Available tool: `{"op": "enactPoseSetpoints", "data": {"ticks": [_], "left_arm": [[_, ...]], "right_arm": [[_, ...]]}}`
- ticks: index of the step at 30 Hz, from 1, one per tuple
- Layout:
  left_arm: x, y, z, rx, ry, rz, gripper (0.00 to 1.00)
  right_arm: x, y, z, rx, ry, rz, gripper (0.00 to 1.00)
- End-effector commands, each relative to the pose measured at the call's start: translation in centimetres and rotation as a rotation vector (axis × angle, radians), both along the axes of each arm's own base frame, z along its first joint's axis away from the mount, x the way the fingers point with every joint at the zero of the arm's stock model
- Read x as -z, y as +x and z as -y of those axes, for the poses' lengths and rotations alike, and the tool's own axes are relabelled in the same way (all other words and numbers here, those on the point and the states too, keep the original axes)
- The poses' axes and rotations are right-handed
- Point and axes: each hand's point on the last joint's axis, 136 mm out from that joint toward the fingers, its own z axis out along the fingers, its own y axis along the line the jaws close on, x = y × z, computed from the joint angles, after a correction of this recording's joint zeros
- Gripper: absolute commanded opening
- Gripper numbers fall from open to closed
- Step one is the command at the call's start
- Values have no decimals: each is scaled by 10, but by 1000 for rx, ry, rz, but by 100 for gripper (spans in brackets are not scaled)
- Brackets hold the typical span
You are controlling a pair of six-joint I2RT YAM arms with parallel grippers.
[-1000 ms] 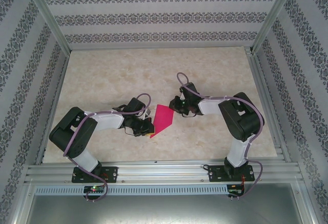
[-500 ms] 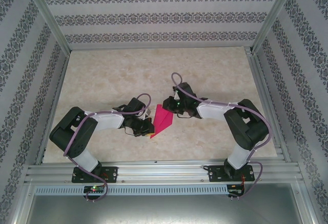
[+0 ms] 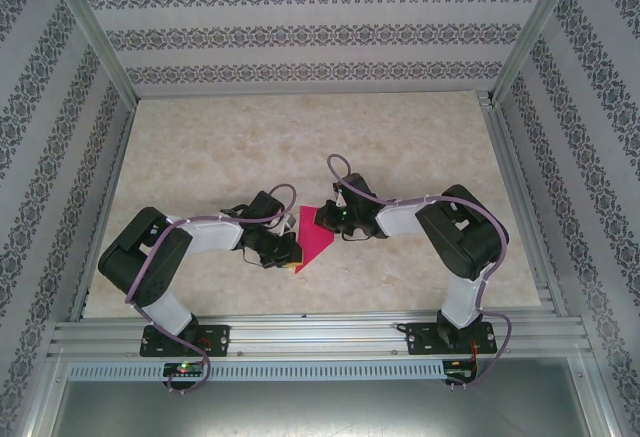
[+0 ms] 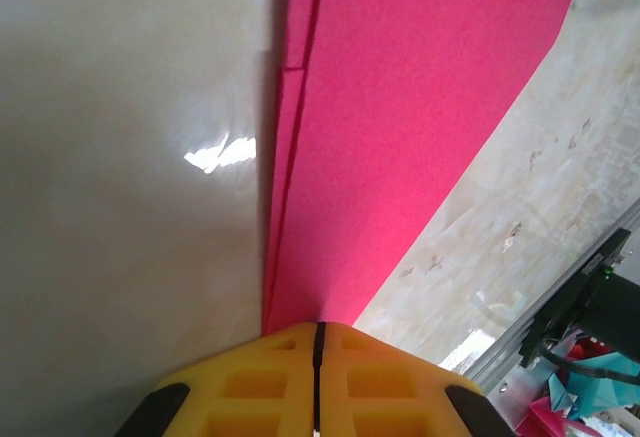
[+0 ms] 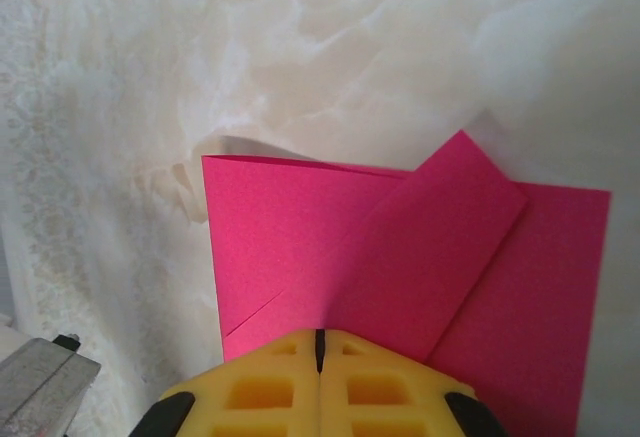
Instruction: Fold a paper plane with a square sheet of paper (pick it up from the middle)
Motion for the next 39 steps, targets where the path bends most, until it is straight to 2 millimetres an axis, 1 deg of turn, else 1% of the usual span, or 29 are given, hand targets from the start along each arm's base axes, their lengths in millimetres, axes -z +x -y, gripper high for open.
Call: {"op": "enactPoseSetpoints", "data": {"ticks": [1, 3, 6, 9, 10, 13, 17, 19, 22, 25, 27, 30, 32, 33, 34, 36, 37, 39], "left_arm": [[24, -68, -40, 57, 164, -225, 9], [23, -76, -44, 63, 168, -241, 10], [15, -85, -44, 76, 133, -250, 11], [5, -84, -45, 89, 135, -226, 11], [0, -81, -45, 87, 141, -206, 11], [-18, -63, -42, 47, 132, -117, 11], [-39, -37, -42, -31, 139, 18, 12], [-44, -27, -45, -57, 155, 50, 12], [-45, -15, -52, -86, 197, 73, 12], [-46, -3, -57, -122, 229, 95, 12], [-50, 5, -58, -144, 231, 117, 13], [-56, 19, -62, -179, 241, 151, 15], [-61, 30, -61, -193, 236, 174, 20], [-63, 35, -60, -191, 234, 183, 21], [-64, 39, -59, -186, 236, 186, 23], [-67, 50, -54, -171, 234, 195, 27], [-68, 54, -51, -161, 231, 196, 30], [-68, 63, -45, -146, 232, 196, 34]], "right_arm": [[51, -16, 34, 54, -135, -116, 6], [50, -16, 34, 46, -137, -113, 6], [49, -15, 35, 35, -151, -111, 7], [46, -14, 32, 10, -148, -102, 7], [45, -14, 30, -2, -148, -98, 7], [42, -13, 28, -50, -171, -83, 7], [28, -15, 17, -197, -198, -22, 8], [25, -19, 12, -298, -232, -2, 9], [17, -23, -1, -439, -276, 34, 9], [4, -19, -8, -491, -306, 77, 10], [-10, -14, -11, -486, -298, 100, 11], [-39, -7, -15, -450, -262, 154, 15], [-64, -4, -12, -400, -238, 205, 21], [-73, -4, -11, -377, -227, 224, 24], [-84, -3, -6, -340, -215, 246, 28], [-92, -1, 10, -245, -216, 251, 32], [-93, -2, 18, -194, -214, 246, 35], [-89, -2, 39, -63, -200, 199, 35]]}}
